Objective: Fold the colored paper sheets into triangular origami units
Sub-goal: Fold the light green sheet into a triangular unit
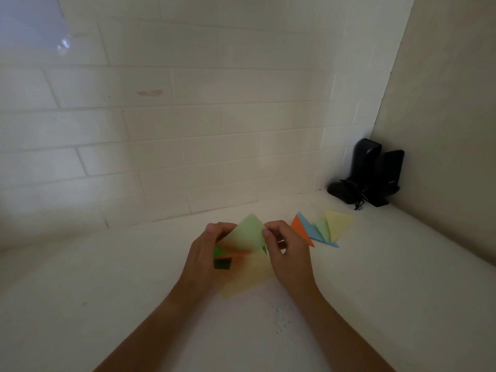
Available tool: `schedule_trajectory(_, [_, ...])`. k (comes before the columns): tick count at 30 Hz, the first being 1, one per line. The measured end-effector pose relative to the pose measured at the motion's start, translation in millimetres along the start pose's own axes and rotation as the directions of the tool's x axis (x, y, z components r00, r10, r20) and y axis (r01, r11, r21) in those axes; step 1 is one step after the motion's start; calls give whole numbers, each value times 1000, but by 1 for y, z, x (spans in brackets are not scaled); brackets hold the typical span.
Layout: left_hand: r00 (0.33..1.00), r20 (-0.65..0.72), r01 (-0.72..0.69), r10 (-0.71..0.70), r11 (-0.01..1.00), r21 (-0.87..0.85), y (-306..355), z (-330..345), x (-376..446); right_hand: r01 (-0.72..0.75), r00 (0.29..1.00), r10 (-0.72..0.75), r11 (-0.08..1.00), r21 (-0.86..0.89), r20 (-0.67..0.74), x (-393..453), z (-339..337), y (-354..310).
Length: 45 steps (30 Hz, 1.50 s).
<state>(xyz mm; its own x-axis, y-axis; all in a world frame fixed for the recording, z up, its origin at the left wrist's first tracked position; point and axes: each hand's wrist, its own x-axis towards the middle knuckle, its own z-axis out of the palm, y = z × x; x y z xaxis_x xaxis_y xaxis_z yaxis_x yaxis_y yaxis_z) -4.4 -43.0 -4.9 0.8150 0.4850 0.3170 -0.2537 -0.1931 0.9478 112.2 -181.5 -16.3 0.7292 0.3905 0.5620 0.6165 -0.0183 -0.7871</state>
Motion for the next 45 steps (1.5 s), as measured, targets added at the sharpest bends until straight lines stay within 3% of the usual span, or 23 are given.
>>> schedule_trajectory(2, [1000,14,25,-25,999,-31,-2,-2,3,-8,1000,8,1000,-4,7,0,0,0])
schedule_trajectory(5, [996,1,-84,88,946,314,-8,-8,8,-25,999,26,1000,-11,27,0,0,-1])
schedule_trajectory(7, [995,28,-96,92,920,381,-11,-8,10,-49,997,49,999,-5,56,0,-1,-1])
schedule_trajectory(13, [996,-80,50,-28,954,294,-13,-9,13,-136,988,132,990,45,83,-1,0,-3])
schedule_trajectory(19, [992,-17,126,-126,960,252,-13,-6,13,-126,991,120,987,103,64,-1,-1,-4])
schedule_trajectory(25, [968,-14,252,-251,963,97,-16,-9,13,-90,992,81,992,89,93,-1,2,0])
schedule_trajectory(28, [985,-110,160,-137,957,243,-18,-7,14,-5,994,0,999,49,105,-1,3,2])
schedule_trajectory(32, [966,-233,155,-113,973,169,-15,-11,18,102,985,-99,995,-11,143,-1,5,1])
schedule_trajectory(39, [968,-197,175,-153,980,97,-12,-10,16,189,963,-177,981,-41,202,-2,6,2])
schedule_trajectory(45, [981,-93,183,-173,975,123,-11,-8,16,178,950,-149,980,-85,274,-3,8,1])
